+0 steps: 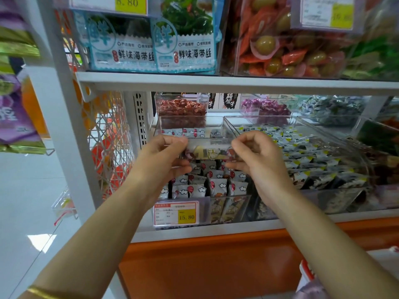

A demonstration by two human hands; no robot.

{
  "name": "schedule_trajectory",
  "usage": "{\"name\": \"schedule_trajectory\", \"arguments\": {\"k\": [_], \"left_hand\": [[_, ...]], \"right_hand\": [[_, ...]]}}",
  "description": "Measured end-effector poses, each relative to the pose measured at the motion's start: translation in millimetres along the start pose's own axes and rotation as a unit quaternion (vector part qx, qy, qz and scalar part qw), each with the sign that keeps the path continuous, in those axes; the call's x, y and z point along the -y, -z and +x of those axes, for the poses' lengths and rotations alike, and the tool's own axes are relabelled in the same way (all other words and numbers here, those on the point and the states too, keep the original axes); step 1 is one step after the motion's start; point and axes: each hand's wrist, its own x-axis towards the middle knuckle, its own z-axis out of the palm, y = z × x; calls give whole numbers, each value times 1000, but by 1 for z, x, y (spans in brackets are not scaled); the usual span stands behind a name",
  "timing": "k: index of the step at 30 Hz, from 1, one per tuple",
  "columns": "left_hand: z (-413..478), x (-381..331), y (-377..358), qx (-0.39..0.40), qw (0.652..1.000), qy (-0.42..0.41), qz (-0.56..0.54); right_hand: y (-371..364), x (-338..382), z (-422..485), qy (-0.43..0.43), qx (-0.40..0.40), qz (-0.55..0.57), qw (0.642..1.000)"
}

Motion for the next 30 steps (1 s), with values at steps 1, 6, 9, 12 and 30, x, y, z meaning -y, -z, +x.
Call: {"name": "schedule_trajectory", "arguments": {"k": [1, 6, 9, 12, 30], "left_hand": [[0, 1, -1, -5, 999, -14, 40], [0, 3, 1, -3, 986, -64, 152], [0, 1, 3, 29, 984, -60, 167], [0, -2, 4, 51, 982, -54, 176], [0, -3, 7, 72, 981, -66, 165]], "right_hand": [[-1, 0, 0, 14, 0, -25, 1000], [-4, 0, -1, 28, -3, -54, 998], [-3, -2, -1, 58, -4, -110, 992], [-1, -1, 0, 39, -12, -109, 993], [1, -4, 3, 74, 29, -102, 992]]}}
